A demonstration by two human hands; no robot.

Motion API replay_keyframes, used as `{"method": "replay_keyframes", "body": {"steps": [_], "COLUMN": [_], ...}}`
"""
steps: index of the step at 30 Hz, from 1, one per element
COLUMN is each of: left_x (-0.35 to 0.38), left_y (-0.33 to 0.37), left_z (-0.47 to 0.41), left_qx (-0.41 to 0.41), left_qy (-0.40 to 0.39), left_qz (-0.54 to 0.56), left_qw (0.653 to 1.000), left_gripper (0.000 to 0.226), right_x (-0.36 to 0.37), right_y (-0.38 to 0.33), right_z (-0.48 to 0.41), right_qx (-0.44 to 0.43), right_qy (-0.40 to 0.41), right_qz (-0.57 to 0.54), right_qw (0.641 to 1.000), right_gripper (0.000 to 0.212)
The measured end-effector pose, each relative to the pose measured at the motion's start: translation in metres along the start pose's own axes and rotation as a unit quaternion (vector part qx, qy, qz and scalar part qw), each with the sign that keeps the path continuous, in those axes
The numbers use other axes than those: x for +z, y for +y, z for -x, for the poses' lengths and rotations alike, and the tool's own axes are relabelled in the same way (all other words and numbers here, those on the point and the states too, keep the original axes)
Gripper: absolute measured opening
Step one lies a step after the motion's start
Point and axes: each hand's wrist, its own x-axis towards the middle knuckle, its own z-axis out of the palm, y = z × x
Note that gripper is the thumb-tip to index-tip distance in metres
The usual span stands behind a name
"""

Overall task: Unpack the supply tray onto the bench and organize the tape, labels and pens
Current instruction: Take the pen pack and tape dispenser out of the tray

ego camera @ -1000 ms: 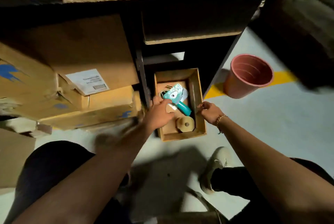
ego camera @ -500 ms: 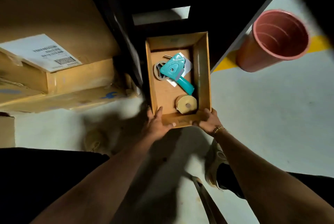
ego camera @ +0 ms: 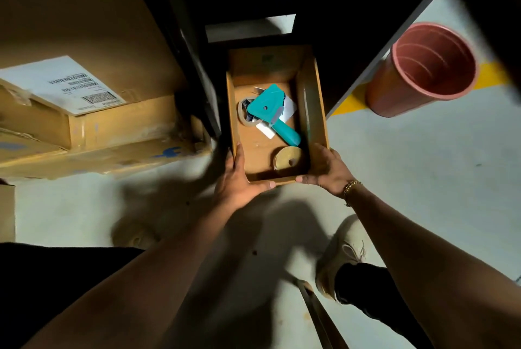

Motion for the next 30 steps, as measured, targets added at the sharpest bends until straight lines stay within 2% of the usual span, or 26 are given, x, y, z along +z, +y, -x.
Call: {"method": "replay_keyframes", "body": {"steps": [3,9,14,18,26,28,30], "left_x": [-0.001,-0.027,-0.059,-0.082,-0.092,-0.093,-0.098], "left_y": [-0.003,0.015,0.033,0.046,0.06,0.061,0.068], "left_z": [-0.004,-0.021,-0.064,-0.104,-0.129,-0.129,-0.12], "left_qx": [0.015,0.049,0.071,0.07,0.04,0.029,0.015], "left_qy": [0.008,0.036,0.07,0.084,0.094,0.08,0.062], "left_qz": [0.019,0.03,0.019,0.017,0.082,0.122,0.102], "left_qw": [1.0,0.998,0.995,0.994,0.991,0.989,0.993], "left_gripper": [0.131,0.129,0.132,0.131,0.131,0.129,0.12], "right_x": [-0.002,-0.017,-0.036,-0.048,-0.052,-0.05,-0.051], "right_y": [-0.004,-0.014,-0.034,-0.046,-0.066,-0.076,-0.087], "right_z": [-0.008,-0.029,-0.066,-0.111,-0.14,-0.135,-0.124], "right_qx": [0.004,0.001,-0.002,-0.023,-0.013,-0.015,-0.014], "right_qy": [-0.024,-0.026,-0.01,0.003,0.021,0.025,0.035], "right_qz": [0.024,-0.035,-0.072,-0.069,-0.055,-0.04,-0.011], "right_qw": [0.999,0.999,0.997,0.997,0.998,0.999,0.999], "right_gripper": [0.116,0.116,0.147,0.154,0.15,0.134,0.112]}}
